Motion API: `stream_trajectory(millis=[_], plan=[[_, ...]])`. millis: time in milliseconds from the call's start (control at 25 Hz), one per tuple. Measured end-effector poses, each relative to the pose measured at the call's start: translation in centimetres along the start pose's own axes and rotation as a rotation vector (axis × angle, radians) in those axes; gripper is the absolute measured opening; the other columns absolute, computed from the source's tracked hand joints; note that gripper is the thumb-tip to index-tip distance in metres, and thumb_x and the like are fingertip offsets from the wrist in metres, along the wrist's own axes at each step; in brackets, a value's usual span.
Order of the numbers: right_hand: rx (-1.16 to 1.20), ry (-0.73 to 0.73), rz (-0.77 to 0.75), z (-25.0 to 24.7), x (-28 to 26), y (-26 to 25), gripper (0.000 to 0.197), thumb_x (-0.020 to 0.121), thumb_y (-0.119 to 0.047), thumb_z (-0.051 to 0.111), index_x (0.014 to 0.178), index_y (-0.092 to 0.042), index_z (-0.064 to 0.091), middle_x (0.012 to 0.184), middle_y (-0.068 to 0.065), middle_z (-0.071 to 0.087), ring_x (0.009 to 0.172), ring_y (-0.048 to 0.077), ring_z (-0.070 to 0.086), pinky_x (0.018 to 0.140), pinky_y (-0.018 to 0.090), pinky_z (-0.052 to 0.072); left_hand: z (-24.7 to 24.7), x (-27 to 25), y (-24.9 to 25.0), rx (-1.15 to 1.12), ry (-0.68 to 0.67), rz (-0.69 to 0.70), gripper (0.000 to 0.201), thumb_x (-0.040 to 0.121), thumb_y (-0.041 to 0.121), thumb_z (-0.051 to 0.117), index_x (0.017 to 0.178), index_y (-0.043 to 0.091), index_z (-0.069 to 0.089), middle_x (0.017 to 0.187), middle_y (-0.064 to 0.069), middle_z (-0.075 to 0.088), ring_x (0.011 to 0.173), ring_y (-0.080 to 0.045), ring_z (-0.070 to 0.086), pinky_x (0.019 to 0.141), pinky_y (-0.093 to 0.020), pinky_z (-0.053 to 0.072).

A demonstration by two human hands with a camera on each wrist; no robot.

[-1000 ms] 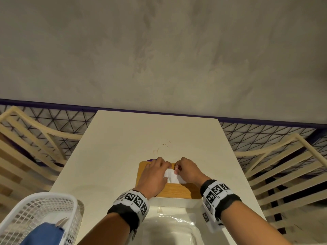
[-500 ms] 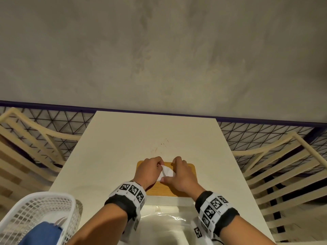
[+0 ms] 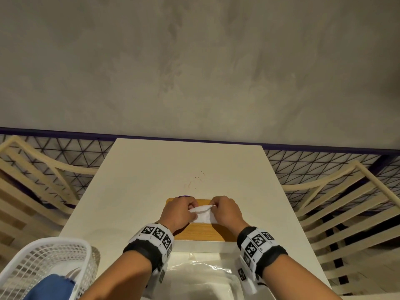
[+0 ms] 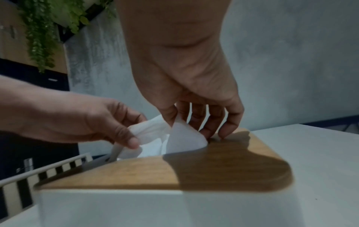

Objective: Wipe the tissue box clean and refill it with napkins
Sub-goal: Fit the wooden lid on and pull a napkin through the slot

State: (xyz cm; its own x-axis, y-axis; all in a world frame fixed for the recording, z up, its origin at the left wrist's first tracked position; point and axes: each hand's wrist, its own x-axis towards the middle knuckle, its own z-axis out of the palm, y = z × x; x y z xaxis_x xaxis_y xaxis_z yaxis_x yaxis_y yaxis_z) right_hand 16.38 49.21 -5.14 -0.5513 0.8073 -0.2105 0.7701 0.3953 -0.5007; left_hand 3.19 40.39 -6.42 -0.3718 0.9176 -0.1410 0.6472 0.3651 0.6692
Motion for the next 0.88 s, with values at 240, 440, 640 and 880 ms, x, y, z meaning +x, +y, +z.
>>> stream_trajectory(millis=[240,440,640,880], plan=[[-0.169,-0.041,-0.114,1.9,-1.6,-0.9,0.046,0.076,-0.043,0.067,0.111,-0.022,0.047,0.112,0.002,0.056,0.102,0.025,0.051,0.082,0.038,0.043,0.3,0.6,-0.1,0.005,0.065,-0.033,0.018,0.088,0.021,0.051,0.095,0.018,0.068,0.089,-0.003,0.068,0.080,-0.019,0.056,0.070,-0.025,0.040],[-0.344,0.097,-0.140,2.7,-1.6,-1.5,0.053,0.080,-0.047,0.061,0.120,-0.019,0.039,0.120,0.006,0.054,0.108,0.029,0.051,0.087,0.041,0.040,0.0,1.1,-0.7,-0.029,0.022,-0.082,0.025,0.092,0.022,0.046,0.106,0.015,0.066,0.108,-0.010,0.069,0.098,-0.027,0.061,0.080,-0.030,0.045],[-0.395,0.156,-0.190,2.2,-1.9,-1.8,0.032,0.087,-0.032,0.048,0.114,-0.016,0.047,0.112,0.006,0.060,0.099,0.029,0.055,0.080,0.038,0.038,-0.4,0.8,-0.3,0.044,-0.066,-0.050,0.030,0.086,0.019,0.051,0.115,0.020,0.058,0.115,-0.003,0.065,0.107,-0.024,0.057,0.088,-0.032,0.039],[-0.305,0.061,-0.174,0.8,-0.6,-2.0,0.019,0.090,-0.022,0.041,0.088,-0.015,0.059,0.101,0.008,0.066,0.092,0.030,0.059,0.067,0.031,0.033,1.0,0.0,0.4,0.302,-0.033,0.006,0.054,0.075,0.046,0.059,0.122,0.025,0.044,0.118,0.001,0.058,0.109,-0.022,0.053,0.093,-0.040,0.036]])
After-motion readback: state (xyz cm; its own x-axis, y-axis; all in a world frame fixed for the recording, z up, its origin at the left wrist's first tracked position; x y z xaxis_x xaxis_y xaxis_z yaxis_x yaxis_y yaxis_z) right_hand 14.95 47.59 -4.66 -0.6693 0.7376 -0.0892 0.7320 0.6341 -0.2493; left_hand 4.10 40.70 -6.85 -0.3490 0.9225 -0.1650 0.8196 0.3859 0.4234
